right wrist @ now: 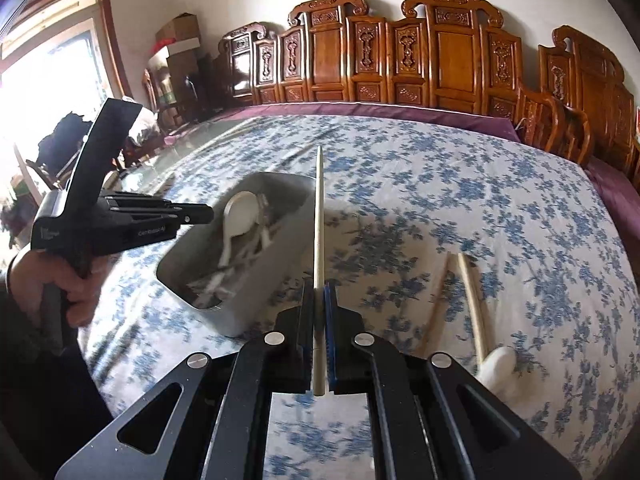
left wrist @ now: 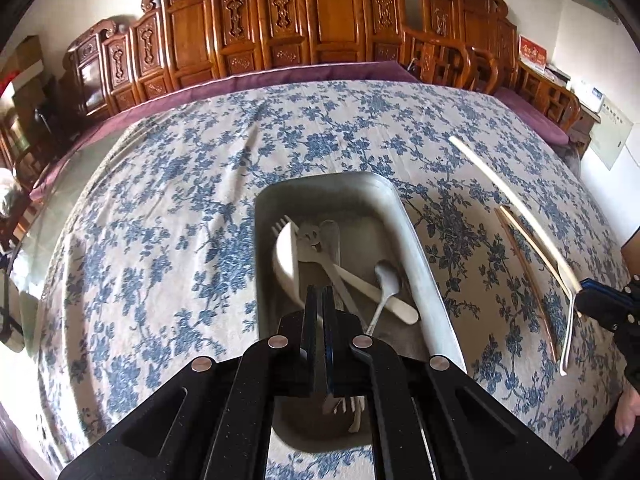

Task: Organize utensils
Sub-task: 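Lower the chopsticks into the grey tray and open the right gripper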

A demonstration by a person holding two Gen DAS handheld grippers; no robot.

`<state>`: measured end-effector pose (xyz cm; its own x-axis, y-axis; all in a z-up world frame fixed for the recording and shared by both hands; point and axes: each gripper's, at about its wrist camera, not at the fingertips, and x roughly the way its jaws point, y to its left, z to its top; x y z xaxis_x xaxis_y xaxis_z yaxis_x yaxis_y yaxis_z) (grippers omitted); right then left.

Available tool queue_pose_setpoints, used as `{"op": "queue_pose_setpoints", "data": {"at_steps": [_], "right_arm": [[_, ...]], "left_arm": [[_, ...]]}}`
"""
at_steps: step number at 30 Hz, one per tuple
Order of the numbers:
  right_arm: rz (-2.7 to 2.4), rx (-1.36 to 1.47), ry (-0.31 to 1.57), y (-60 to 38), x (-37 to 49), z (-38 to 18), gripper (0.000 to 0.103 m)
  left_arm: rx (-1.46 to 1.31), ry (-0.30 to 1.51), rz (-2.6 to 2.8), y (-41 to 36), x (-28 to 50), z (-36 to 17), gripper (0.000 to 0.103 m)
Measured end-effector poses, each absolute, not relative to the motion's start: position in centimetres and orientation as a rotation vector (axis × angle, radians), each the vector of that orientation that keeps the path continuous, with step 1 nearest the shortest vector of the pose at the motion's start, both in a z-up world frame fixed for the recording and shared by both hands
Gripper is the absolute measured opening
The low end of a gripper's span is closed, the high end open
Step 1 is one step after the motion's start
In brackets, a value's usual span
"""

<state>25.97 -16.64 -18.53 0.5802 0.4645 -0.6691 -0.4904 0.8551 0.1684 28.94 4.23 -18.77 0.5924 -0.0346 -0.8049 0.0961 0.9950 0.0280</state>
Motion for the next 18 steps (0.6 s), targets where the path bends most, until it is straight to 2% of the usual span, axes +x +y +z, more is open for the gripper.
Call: {"op": "queue_pose_setpoints", "data": {"at_steps": [3,8,12,14,18], "right_arm": [[0.570,-0.028,0.776,-15.0,26.1,-18.3,0.006],[0.571,-0.032,0.804,-11.8,26.5,-18.9,0.006],[0.588,-0.034,0.826,-9.3,27.1,-19.6,0.006],[0.591,-0.035,0.837,-8.4,27.4,-20.1,0.006],[0.594,-0.041,0.859,-7.0,28.2,-21.0,0.006]], "left_arm": [[0.040,0.932,-0.072,5.1,28.4,-18.4,0.004],[0.041,0.913,-0.054,5.7,28.0,-17.9,0.025],[0.031,0.896,-0.034,6.4,28.2,-17.6,0.035],[0.023,0.891,-0.027,6.9,28.3,-17.4,0.047],[0.016,0.882,-0.004,7.8,28.4,-17.2,0.055]]}}
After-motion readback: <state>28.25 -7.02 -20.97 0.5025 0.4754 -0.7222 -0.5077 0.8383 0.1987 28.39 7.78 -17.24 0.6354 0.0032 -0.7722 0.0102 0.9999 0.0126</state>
